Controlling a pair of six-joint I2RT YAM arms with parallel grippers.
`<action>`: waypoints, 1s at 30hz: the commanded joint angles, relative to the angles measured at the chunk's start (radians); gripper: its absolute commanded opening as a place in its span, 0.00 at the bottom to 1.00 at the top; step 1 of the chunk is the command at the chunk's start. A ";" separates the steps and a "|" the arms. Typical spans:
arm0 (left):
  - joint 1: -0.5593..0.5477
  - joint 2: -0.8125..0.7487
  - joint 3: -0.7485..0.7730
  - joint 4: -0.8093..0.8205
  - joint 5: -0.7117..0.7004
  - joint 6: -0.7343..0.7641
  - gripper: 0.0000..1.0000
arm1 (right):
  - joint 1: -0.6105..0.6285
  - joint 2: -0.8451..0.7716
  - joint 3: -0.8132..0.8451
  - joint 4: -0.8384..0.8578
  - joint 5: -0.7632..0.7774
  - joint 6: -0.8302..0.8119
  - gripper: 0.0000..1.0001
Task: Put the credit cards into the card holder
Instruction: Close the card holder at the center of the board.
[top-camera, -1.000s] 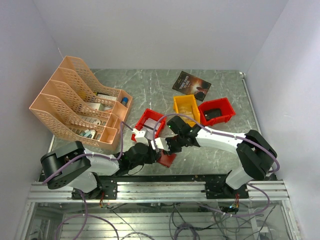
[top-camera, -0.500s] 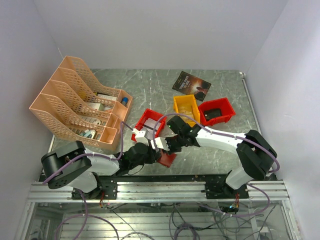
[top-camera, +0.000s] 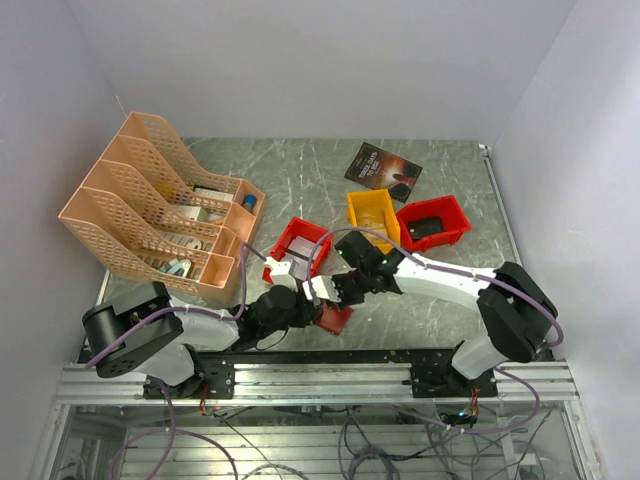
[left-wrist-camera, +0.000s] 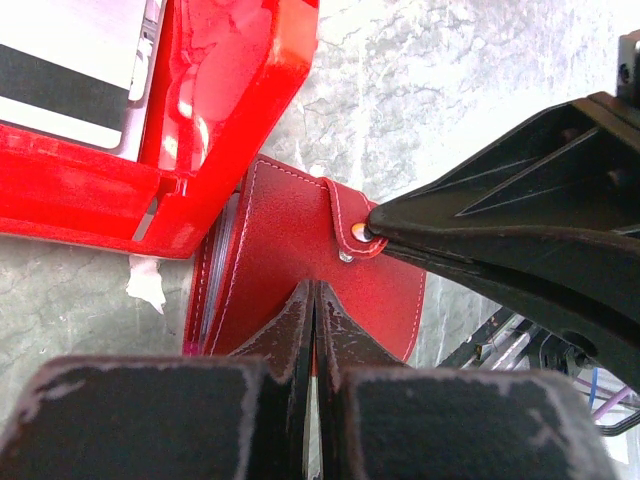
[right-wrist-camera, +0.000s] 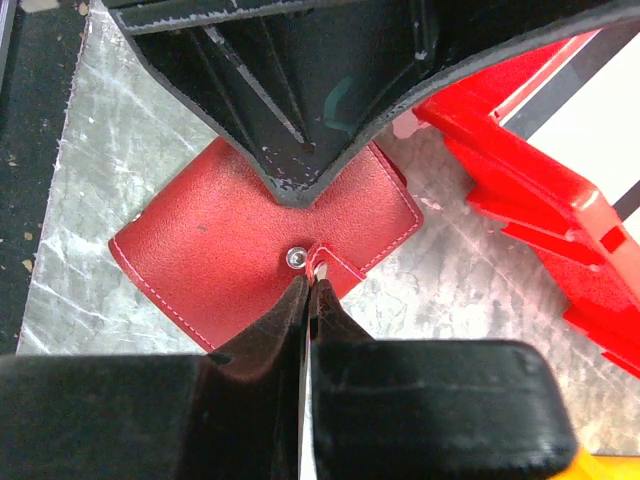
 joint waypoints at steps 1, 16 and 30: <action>0.004 0.021 -0.002 -0.021 -0.001 0.002 0.07 | 0.001 -0.040 -0.010 -0.019 0.007 -0.038 0.00; 0.004 0.039 0.006 -0.016 0.003 -0.001 0.07 | 0.072 -0.032 -0.072 0.043 0.116 -0.049 0.00; 0.004 0.044 0.004 -0.006 0.007 -0.006 0.07 | 0.149 -0.050 -0.102 0.008 0.164 -0.104 0.00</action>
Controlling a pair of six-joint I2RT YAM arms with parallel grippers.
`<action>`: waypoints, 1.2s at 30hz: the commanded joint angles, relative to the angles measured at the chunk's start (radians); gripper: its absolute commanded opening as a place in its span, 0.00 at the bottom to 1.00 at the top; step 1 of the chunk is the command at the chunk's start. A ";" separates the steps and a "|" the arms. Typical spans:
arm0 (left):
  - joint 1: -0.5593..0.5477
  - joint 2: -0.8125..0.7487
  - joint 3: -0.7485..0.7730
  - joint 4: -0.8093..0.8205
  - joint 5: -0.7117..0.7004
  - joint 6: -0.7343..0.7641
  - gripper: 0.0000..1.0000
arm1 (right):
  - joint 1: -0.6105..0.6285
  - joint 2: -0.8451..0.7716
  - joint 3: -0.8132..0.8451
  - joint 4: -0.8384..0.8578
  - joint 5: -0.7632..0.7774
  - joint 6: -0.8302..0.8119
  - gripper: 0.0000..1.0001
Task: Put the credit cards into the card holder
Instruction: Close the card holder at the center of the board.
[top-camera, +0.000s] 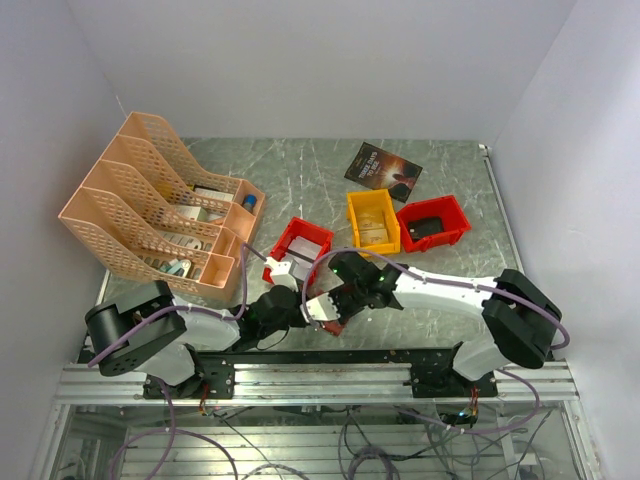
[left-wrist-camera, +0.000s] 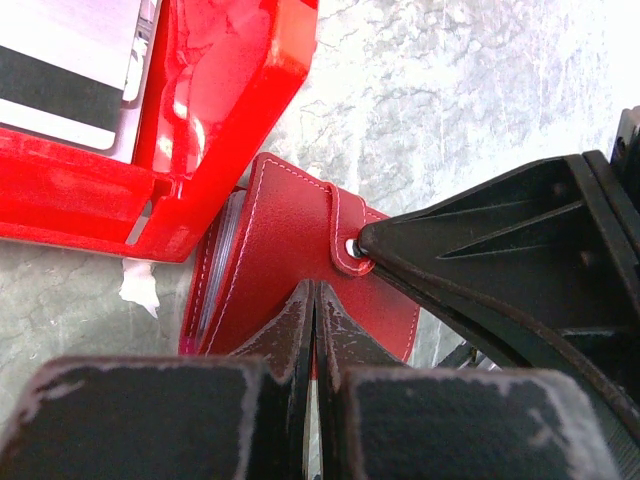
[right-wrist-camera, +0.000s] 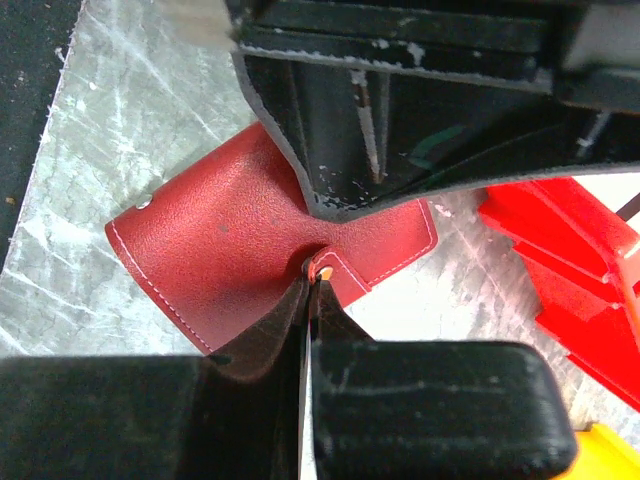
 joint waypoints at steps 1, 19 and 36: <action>0.004 0.027 0.002 -0.024 0.007 0.003 0.07 | 0.046 -0.004 -0.035 -0.043 0.007 -0.029 0.00; 0.038 0.008 -0.035 0.087 0.064 -0.065 0.07 | 0.165 -0.008 -0.124 -0.066 0.137 -0.109 0.00; 0.046 0.015 0.072 0.033 0.088 -0.075 0.07 | 0.207 0.038 -0.144 -0.077 0.186 -0.138 0.00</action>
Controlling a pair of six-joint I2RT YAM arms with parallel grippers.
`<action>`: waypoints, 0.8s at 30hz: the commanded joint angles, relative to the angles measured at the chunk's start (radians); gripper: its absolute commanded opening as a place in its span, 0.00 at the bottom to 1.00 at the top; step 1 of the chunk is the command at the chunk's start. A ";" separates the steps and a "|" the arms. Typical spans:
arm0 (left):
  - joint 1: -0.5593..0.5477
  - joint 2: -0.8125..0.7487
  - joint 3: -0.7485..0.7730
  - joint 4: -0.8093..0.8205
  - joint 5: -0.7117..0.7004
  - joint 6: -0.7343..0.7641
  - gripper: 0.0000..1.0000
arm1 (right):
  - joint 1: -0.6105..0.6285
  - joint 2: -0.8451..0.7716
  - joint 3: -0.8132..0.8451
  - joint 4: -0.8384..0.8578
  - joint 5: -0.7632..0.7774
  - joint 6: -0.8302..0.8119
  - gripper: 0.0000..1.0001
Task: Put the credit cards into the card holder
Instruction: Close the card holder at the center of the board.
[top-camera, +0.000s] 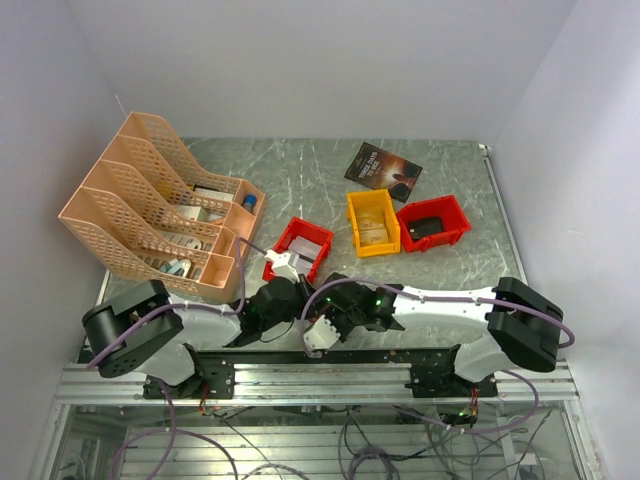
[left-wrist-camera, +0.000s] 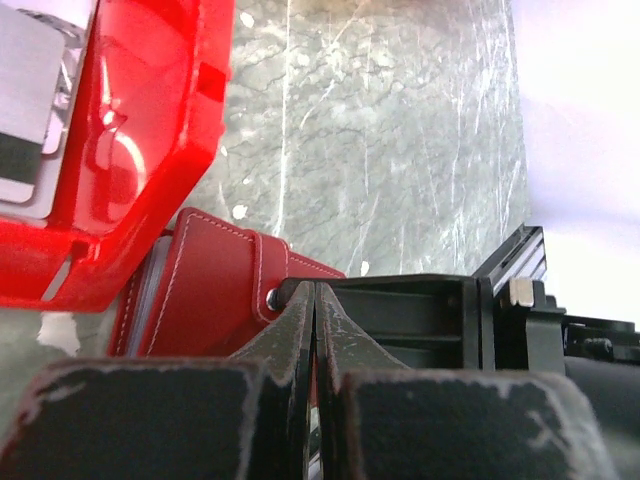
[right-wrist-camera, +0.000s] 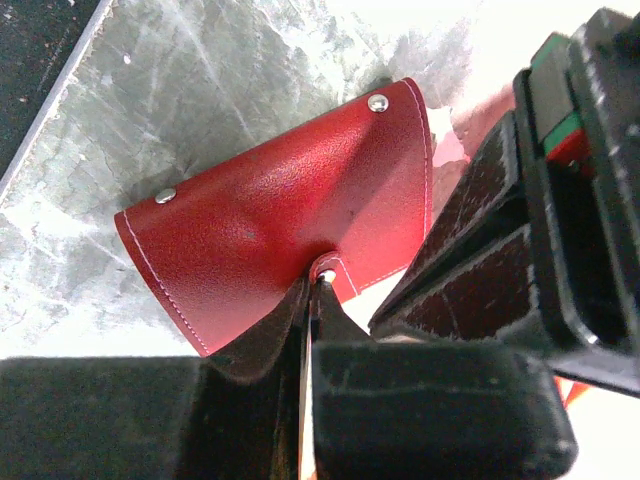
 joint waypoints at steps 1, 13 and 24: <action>0.006 0.062 0.043 0.015 0.028 0.000 0.07 | 0.025 0.071 -0.063 -0.145 -0.087 0.015 0.00; 0.005 -0.038 0.025 -0.116 -0.031 0.032 0.08 | -0.056 0.004 0.033 -0.148 -0.193 0.172 0.25; 0.006 -0.333 0.005 -0.367 -0.117 0.112 0.11 | -0.353 -0.163 0.101 -0.214 -0.422 0.299 0.40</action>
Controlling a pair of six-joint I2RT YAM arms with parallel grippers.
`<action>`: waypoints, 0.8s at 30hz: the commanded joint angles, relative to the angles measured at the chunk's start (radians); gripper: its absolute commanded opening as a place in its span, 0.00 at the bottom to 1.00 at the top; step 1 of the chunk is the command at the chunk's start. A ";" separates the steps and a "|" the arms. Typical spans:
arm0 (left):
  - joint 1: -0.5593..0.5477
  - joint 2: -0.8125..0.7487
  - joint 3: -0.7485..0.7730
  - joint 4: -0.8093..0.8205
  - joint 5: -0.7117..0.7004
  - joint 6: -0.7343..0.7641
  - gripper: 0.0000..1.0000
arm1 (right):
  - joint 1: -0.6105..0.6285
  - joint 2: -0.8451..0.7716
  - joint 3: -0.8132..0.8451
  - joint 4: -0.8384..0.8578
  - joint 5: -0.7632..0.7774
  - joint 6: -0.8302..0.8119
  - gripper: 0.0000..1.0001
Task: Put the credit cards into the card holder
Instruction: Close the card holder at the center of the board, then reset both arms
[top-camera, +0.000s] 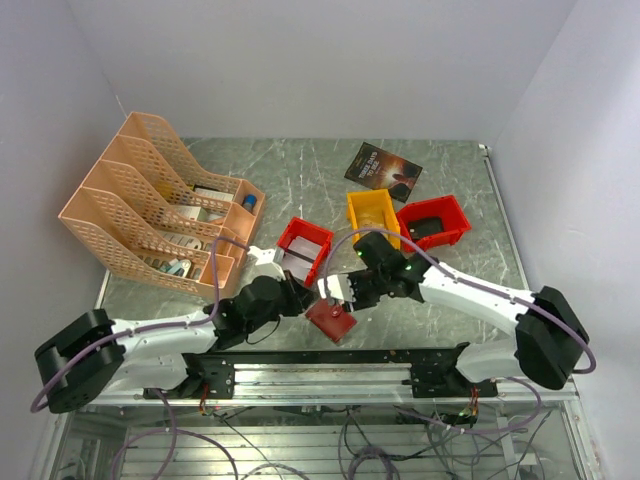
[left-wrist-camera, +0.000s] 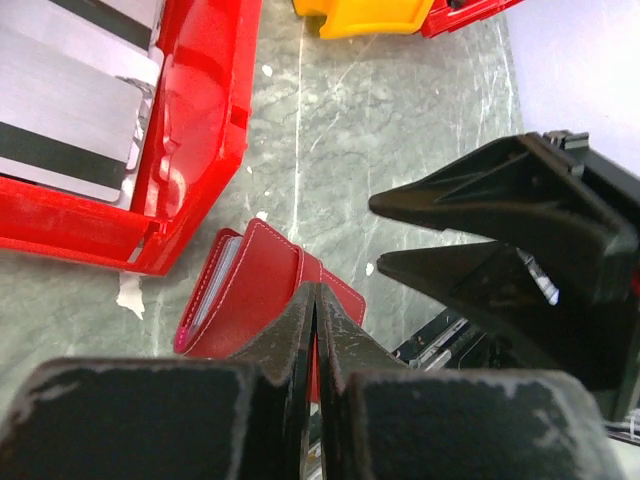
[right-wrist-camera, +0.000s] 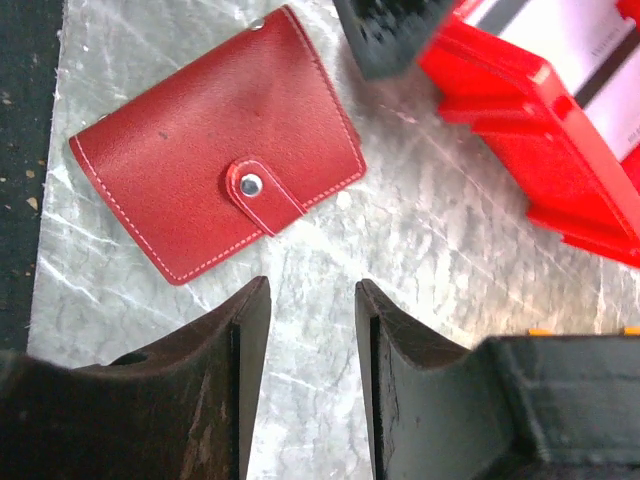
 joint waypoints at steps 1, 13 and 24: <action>-0.001 -0.090 0.011 -0.139 -0.053 0.060 0.11 | -0.087 -0.057 0.038 -0.068 -0.144 0.063 0.40; -0.001 -0.267 0.218 -0.520 -0.217 0.248 0.31 | -0.149 -0.090 0.076 -0.180 -0.403 -0.072 0.26; 0.021 -0.284 0.446 -0.617 -0.346 0.385 0.99 | -0.418 -0.089 0.337 -0.154 -0.307 0.166 0.52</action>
